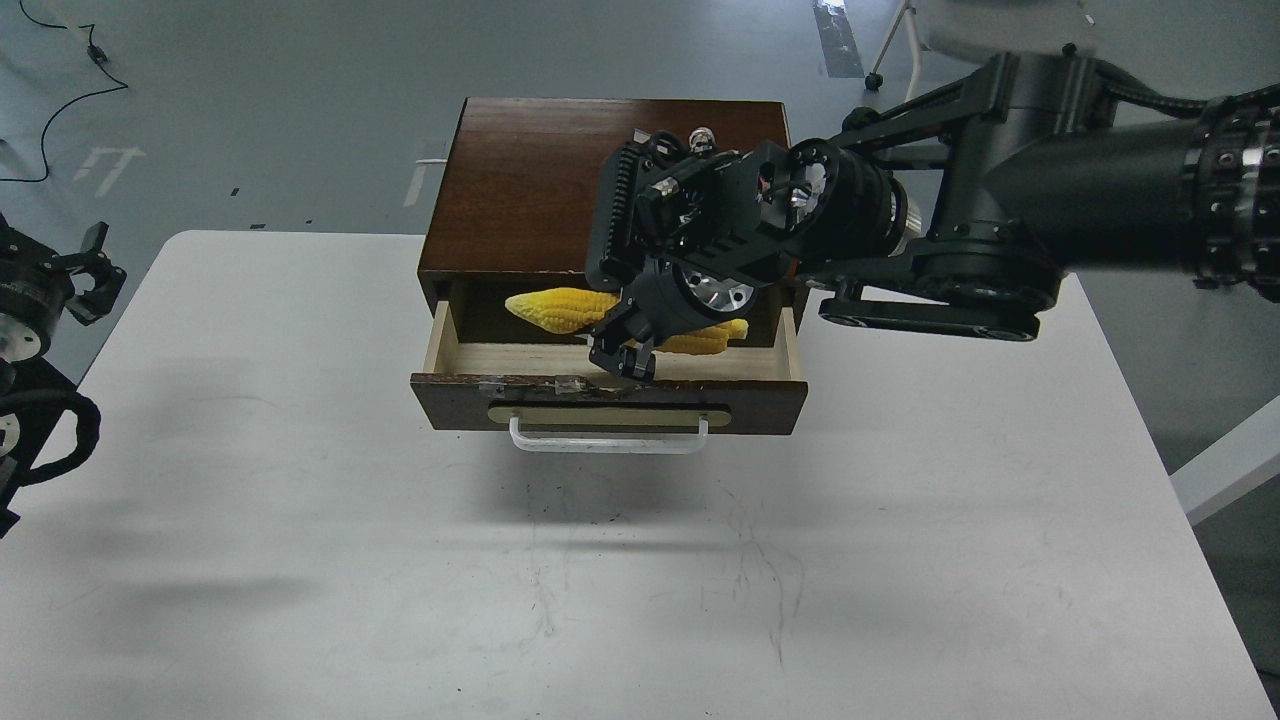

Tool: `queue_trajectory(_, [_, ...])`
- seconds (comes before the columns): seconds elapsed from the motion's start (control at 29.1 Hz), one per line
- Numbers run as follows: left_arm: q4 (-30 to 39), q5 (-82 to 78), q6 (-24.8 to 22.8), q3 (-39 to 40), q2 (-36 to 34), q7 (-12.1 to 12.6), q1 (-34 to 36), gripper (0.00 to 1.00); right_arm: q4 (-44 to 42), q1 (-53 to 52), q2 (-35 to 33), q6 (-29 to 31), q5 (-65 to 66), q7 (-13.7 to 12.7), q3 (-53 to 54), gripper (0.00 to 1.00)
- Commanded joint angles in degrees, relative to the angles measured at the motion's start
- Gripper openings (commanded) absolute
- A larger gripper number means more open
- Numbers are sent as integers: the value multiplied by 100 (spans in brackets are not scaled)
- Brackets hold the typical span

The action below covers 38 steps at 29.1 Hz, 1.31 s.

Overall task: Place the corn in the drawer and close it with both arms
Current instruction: 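Carry the corn over the box and lower it into the open drawer, then release the corn in the drawer and withdraw the right gripper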

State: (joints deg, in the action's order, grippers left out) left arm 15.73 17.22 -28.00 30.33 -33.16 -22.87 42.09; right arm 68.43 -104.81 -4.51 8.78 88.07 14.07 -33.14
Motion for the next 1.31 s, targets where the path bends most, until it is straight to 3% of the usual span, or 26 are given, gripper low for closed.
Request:
queue_trajectory(0.0, [0, 1, 0, 0, -50, 11, 19, 98, -14, 101, -6, 0, -9, -1, 10, 64])
queue_trajectory(0.21, [123, 36, 0, 43, -199, -51, 19, 98, -5, 127, -50, -35, -27, -1, 115, 71])
queue_trajectory(0.38, [668, 36, 0, 88, -674, 37, 45, 98, -93, 110, -129, -26, -739, -9, 686, 81])
queue_trajectory(0.45, [852, -34, 0, -17, -884, 142, 324, 98, -364, 110, -242, -9, -1456, -18, 1176, 100])
queue_trajectory(0.55, [1062, -227, 0, -36, -955, 405, 484, 98, -601, 136, -452, 0, -2036, -18, 1563, 100])
queue_trajectory(0.76, [1336, -1018, 0, -27, -1017, 432, 835, 98, -1164, 627, -1042, -52, -3409, -62, 2460, 100])
queue_trajectory(0.83, [1704, -1151, 0, -27, -1069, 450, 1003, 98, -1279, 917, -1402, -70, -3875, -88, 2917, 100])
queue_trajectory(0.96, [3195, -1631, 0, -27, -1429, 485, 1397, 98, -1376, 1698, -2306, -8, -4683, -80, 3769, 100])
queue_trajectory(1.27, [5386, -4619, 0, -9, -1430, 424, 1662, 97, -1867, 3185, -2809, -26, -7003, -27, 5071, 100])
